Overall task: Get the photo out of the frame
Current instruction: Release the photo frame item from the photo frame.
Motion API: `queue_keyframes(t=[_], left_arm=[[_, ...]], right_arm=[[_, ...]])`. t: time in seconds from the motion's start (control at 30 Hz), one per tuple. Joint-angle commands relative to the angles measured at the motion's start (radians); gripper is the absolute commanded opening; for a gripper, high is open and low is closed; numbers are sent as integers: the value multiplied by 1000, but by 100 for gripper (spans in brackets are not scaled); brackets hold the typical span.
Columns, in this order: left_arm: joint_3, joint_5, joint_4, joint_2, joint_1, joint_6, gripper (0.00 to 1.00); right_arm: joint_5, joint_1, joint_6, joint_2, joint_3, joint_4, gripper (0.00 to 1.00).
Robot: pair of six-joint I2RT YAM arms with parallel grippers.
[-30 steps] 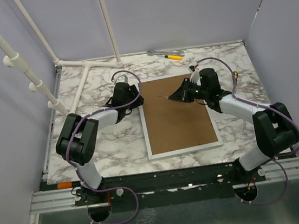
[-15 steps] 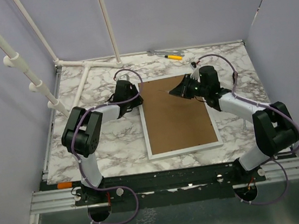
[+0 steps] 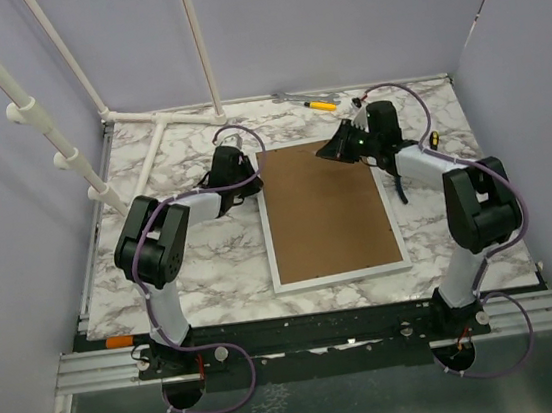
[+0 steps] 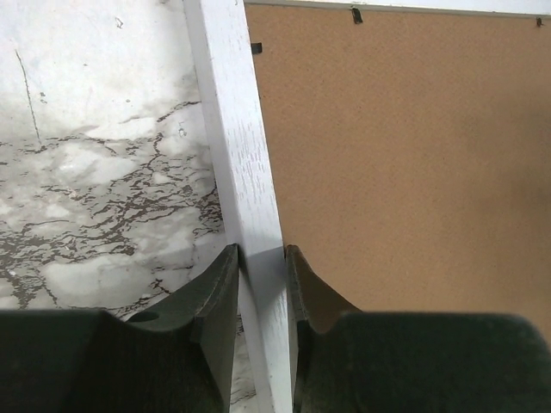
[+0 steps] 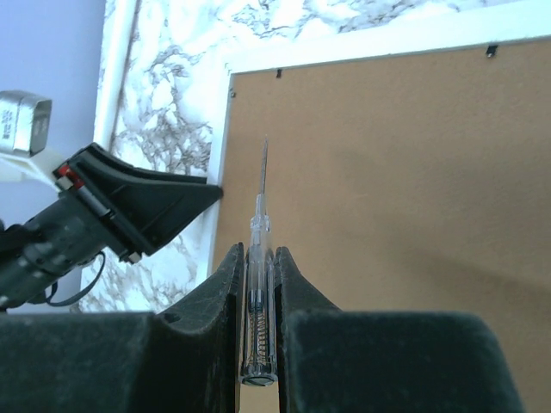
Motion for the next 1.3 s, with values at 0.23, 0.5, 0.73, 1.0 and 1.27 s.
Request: queue_keyframes(t=[0.23,0.5,0.73,1.0,1.27], left_arm=[[-7,100,-6,44,-59,84,17],[22,135,-5,73,-64,71,18],[16,103,0,45,-64,34,42],[48,109,62,12,-42,-60,57],[96,128,122,46,24,-139,52]], right_arm=[[-147,-9,-142,177,207,-110,1],[-225,-9,-148,323,356,-142,1],[-258,-9,-154,411,448,-177,1],[-292,-10,-176,475,513,-216,1],[-382,-27,-155,511,531,-198,1]])
